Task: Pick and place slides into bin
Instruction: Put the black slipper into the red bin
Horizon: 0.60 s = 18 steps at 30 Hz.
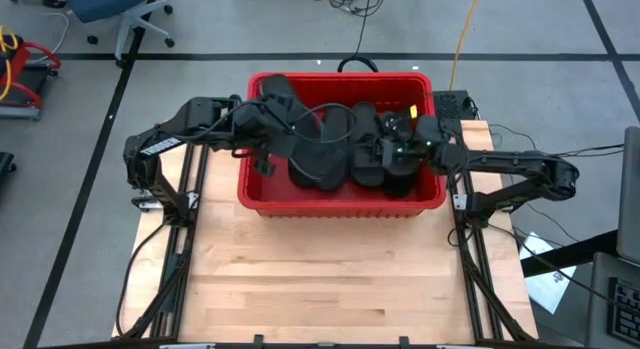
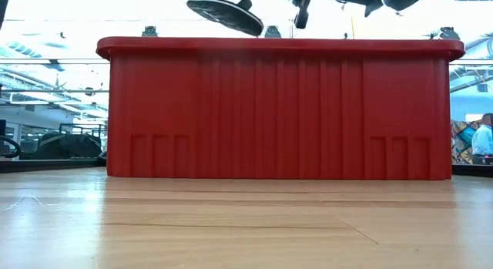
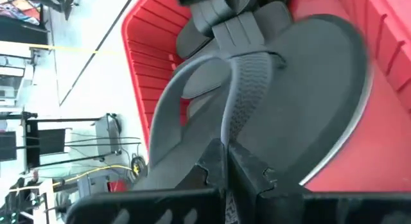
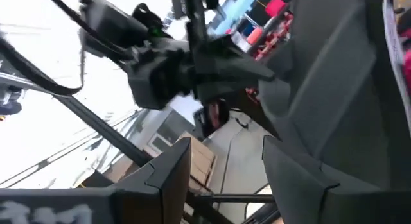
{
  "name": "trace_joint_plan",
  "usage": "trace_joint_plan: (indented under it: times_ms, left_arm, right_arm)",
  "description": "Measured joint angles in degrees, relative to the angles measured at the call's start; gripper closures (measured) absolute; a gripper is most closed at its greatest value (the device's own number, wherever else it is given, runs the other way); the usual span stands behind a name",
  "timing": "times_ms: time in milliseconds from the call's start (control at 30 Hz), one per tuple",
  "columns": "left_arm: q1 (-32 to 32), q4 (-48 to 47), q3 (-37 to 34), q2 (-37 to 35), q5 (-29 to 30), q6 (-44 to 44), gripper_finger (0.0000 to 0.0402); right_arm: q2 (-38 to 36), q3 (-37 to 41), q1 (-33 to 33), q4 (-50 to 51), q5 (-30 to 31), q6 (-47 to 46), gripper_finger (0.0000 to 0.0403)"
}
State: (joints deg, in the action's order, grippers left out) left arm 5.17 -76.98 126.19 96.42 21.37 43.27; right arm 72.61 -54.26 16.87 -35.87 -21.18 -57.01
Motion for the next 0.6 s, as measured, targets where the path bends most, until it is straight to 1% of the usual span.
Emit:
trace_joint_plan:
  times_ms: [167,267,433,600]
  left_arm:
    - [-0.2,-0.41,0.0,0.0,-0.85,0.58,0.0401]
    - [-0.52,-0.34,0.0,0.0,-0.9,1.17,0.0401]
    - [-1.18,0.82,0.0,0.0,-0.9,1.5,0.0401]
    - [-1.25,0.92,0.0,0.0,-1.02,1.49,0.0401]
  right_arm:
    - [-1.65,0.0,2.75,1.11,-4.35,-0.65,0.022]
    - [-1.5,0.0,4.01,3.31,-5.55,-0.4,0.022]
    - [-1.54,0.0,7.0,8.03,-5.7,2.95,0.022]
    - [-1.58,0.0,9.87,8.02,-5.91,3.22,0.022]
